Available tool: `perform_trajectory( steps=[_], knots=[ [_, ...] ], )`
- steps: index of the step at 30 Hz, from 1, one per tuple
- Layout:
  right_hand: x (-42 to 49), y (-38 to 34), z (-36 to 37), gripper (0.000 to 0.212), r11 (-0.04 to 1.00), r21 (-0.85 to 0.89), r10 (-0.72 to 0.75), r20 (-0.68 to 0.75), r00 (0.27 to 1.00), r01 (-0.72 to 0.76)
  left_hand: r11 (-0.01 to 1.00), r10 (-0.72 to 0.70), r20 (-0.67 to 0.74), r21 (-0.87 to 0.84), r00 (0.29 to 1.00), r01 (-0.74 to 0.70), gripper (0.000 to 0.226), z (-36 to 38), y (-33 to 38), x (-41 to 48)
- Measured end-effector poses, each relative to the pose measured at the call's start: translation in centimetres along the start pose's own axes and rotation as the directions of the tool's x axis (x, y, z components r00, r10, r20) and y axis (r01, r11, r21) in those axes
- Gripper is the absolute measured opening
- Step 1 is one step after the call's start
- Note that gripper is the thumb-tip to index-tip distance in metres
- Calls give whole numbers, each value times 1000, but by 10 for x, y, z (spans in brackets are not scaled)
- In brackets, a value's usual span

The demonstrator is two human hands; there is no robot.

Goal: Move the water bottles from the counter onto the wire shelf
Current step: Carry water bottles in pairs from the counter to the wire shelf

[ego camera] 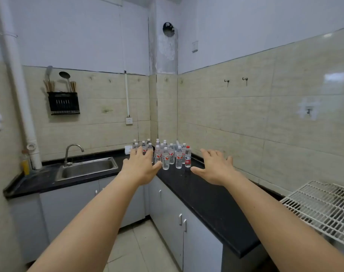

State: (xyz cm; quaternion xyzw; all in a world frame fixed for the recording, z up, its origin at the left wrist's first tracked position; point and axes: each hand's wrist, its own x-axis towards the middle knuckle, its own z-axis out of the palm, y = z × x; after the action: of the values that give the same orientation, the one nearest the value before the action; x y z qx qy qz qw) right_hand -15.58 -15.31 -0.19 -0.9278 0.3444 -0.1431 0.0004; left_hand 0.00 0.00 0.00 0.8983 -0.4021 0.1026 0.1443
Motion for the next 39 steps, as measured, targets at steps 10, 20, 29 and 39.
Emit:
perform_trajectory(
  steps=[10,20,29,39],
  knots=[
    [113,7,34,75,1000,-14,3,-10,1000,-3,999,8,4,53,1000,-8,57,40,-14,111],
    [281,28,88,73,999,33,25,-12,1000,-25,1000,-4,-8,-11,1000,4,59,103,-16,270],
    [416,27,187,69,999,-19,39,49,998,-38,998,-3,114,-55,993,9,57,194,-49,408],
    [599,-10,284,60,993,-106,70,107,992,-59,993,106,204,-68,973,-94,60,276,-121,607]
  ],
)
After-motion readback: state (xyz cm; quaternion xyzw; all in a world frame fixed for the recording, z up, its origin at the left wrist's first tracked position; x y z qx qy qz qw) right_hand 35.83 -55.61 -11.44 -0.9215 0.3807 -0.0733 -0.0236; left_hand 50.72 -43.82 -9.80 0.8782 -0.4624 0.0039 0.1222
